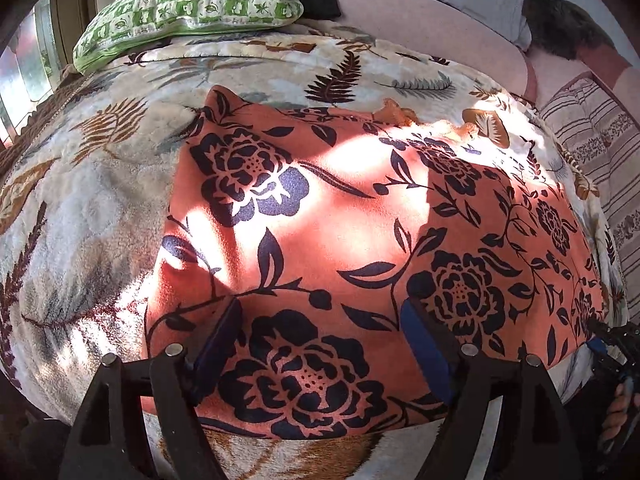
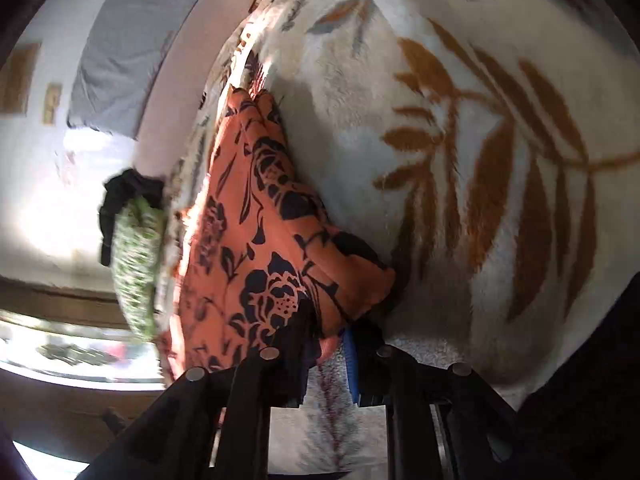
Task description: Fold small clothes
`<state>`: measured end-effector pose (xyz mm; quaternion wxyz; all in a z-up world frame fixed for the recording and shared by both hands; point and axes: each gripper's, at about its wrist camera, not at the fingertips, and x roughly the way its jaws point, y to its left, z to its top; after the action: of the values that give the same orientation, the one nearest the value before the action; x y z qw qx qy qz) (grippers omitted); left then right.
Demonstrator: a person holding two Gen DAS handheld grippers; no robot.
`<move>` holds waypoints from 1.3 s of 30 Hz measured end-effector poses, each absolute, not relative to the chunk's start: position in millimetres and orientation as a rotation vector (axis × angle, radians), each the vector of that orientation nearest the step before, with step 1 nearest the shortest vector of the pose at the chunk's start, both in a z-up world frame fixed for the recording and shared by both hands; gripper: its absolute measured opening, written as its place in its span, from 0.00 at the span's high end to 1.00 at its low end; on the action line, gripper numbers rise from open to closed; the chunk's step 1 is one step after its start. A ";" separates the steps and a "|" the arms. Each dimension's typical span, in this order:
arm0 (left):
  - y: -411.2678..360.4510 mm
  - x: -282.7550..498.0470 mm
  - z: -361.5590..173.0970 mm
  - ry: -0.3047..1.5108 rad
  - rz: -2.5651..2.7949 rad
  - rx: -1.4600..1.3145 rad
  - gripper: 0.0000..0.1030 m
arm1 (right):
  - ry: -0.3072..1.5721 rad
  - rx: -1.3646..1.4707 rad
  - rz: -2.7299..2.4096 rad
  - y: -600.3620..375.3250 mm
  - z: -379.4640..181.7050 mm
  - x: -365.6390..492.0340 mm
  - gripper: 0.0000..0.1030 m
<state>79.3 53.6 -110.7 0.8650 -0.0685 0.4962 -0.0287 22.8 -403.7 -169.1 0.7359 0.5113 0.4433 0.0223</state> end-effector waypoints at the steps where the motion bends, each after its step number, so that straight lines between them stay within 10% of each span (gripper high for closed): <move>1: 54.3 79.5 -109.9 1.022 -0.062 -0.153 0.20 | 0.972 1.107 0.043 -409.6 -160.2 20.3 0.76; 3: 54.6 79.9 -100.4 0.978 -0.079 -0.177 0.20 | 0.914 1.010 0.018 -420.9 -131.3 12.6 0.35; 5: 51.0 84.0 -101.5 0.964 -0.095 -0.162 0.20 | 0.826 0.943 -0.013 -433.4 -104.1 7.1 0.20; 16: 46.4 85.6 -124.7 0.950 -0.099 -0.106 0.18 | 1.079 0.739 0.245 -429.5 -125.3 201.4 0.21; 17: 46.3 85.0 -125.3 0.945 -0.101 -0.103 0.18 | 1.144 0.751 0.265 -425.0 -140.0 214.8 0.33; 18: 46.8 85.2 -125.4 0.943 -0.106 -0.102 0.18 | 1.162 0.737 0.275 -419.4 -145.9 221.0 0.91; 25: 49.9 85.2 -119.1 0.945 -0.141 -0.106 0.15 | 1.105 0.696 0.132 -410.4 -155.3 212.4 0.81; 28: 73.3 68.3 -95.2 0.902 -0.131 -0.213 0.15 | 1.070 0.623 0.041 -407.4 -124.7 192.0 0.33; 33: 113.7 36.1 -88.4 0.875 -0.086 -0.354 0.15 | 0.880 0.519 0.141 -375.3 -51.6 129.0 0.28; 34: 119.1 36.6 -100.3 0.924 -0.078 -0.382 0.17 | 0.873 0.524 0.203 -363.8 -44.3 117.9 0.28; 37: 138.4 38.1 -126.6 1.013 -0.035 -0.465 0.75 | 0.908 0.502 0.359 -323.0 -52.8 96.4 0.21; 39: 152.8 36.6 -123.5 1.029 -0.056 -0.548 0.85 | 1.033 0.456 0.345 -306.0 -86.7 97.3 0.20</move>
<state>36.6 152.8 -123.5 0.8346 -0.2586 0.4857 -0.0265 97.3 -306.0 -86.7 0.8307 0.2149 0.4872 0.1626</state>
